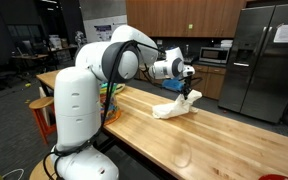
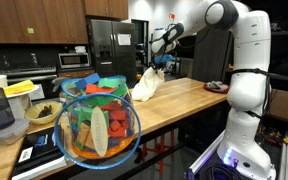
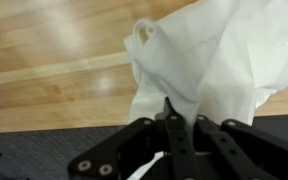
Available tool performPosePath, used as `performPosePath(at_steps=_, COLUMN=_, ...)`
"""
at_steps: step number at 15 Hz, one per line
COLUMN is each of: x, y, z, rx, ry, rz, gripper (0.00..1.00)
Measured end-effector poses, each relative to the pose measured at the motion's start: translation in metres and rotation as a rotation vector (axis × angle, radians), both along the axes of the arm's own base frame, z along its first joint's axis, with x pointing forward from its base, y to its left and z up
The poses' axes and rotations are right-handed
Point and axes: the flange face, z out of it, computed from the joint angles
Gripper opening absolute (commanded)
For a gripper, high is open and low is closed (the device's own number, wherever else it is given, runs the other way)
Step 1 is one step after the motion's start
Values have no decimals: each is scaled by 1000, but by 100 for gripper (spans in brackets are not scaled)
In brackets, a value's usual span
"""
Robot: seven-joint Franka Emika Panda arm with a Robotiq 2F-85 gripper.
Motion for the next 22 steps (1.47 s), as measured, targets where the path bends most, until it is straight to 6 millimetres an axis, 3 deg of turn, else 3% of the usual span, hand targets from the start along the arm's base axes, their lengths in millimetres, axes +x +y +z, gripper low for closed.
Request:
performPosePath(at_steps=5, x=6, y=112, z=-18, rx=-34, ry=34, rz=188, gripper=1)
performPosePath(at_steps=7, x=-2, y=137, z=-35, rx=-50, ry=67, rz=242, gripper=1)
performPosePath(at_steps=9, x=-15, y=140, z=-62, rx=-68, ry=118, rz=266, gripper=1)
performPosePath(at_steps=11, x=-33, y=120, z=-96, rx=-81, ry=179, rz=253, gripper=1)
performPosePath(at_steps=16, x=-98, y=15, z=-174, rx=-47, ry=307, rz=82, gripper=1)
performPosePath(at_steps=22, x=-165, y=-108, z=-173, rx=11, ry=284, rz=-169, gripper=1)
